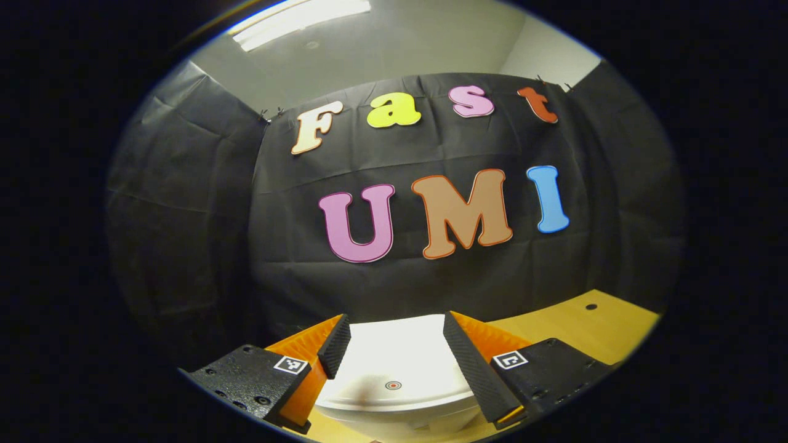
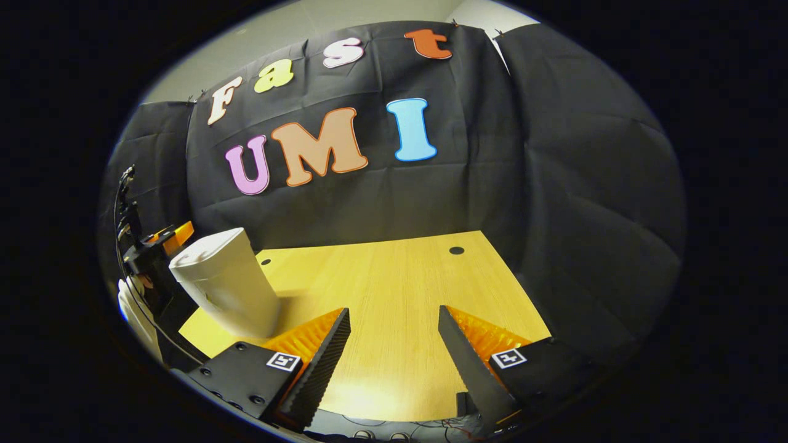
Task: Press the lid of the desktop garbage bin to open it, pick up the crumpled paper on the desktop and throw it into the bin, then pick up the pop can on the desktop and drop it into the bin, and finally close the garbage bin lid.
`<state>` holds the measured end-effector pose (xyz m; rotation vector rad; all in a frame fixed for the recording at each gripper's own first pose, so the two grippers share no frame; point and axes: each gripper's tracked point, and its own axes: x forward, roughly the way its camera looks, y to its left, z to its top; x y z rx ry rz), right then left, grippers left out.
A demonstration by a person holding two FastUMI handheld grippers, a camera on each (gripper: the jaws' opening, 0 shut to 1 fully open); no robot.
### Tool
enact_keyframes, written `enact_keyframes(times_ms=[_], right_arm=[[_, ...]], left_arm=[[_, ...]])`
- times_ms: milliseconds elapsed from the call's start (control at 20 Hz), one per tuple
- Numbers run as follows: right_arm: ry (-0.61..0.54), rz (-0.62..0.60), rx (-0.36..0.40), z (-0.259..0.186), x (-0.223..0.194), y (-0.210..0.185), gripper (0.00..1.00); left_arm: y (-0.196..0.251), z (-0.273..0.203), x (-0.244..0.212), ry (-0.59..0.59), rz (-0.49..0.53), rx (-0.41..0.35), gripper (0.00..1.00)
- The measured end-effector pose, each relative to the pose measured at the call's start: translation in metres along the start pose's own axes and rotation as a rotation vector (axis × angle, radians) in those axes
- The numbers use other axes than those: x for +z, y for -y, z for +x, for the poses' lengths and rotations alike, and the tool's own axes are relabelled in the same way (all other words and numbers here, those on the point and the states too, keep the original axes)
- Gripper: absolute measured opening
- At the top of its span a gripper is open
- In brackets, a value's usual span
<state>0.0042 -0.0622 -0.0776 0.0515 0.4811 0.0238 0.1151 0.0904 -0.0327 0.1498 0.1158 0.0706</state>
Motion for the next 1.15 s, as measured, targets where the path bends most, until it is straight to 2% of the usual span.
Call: enact_keyframes(times_ms=[200, 400, 750, 850, 900, 1150], right_arm=[[0.036, 0.002, 0.028, -0.001, 0.012, -0.015, 0.96], [0.104, 0.010, 0.058, -0.007, 0.026, -0.035, 0.96], [0.218, 0.016, 0.142, -0.022, 0.046, -0.077, 0.96], [0.230, 0.003, 0.138, -0.025, 0.045, -0.077, 0.96], [0.231, 0.000, 0.139, -0.028, 0.043, -0.077, 0.96], [0.247, 0.006, 0.135, -0.040, 0.042, -0.076, 0.96]], left_arm=[[0.008, -0.031, 0.011, -0.018, -0.094, -0.006, 0.93], [0.015, -0.068, 0.014, -0.030, -0.071, 0.002, 0.93], [0.072, -0.113, -0.004, -0.078, -0.149, -0.116, 0.95], [0.077, -0.118, -0.007, -0.089, -0.175, -0.118, 0.99], [0.078, -0.119, -0.008, -0.093, -0.182, -0.118, 0.95], [0.070, -0.124, -0.001, -0.062, -0.176, -0.091, 0.95]])
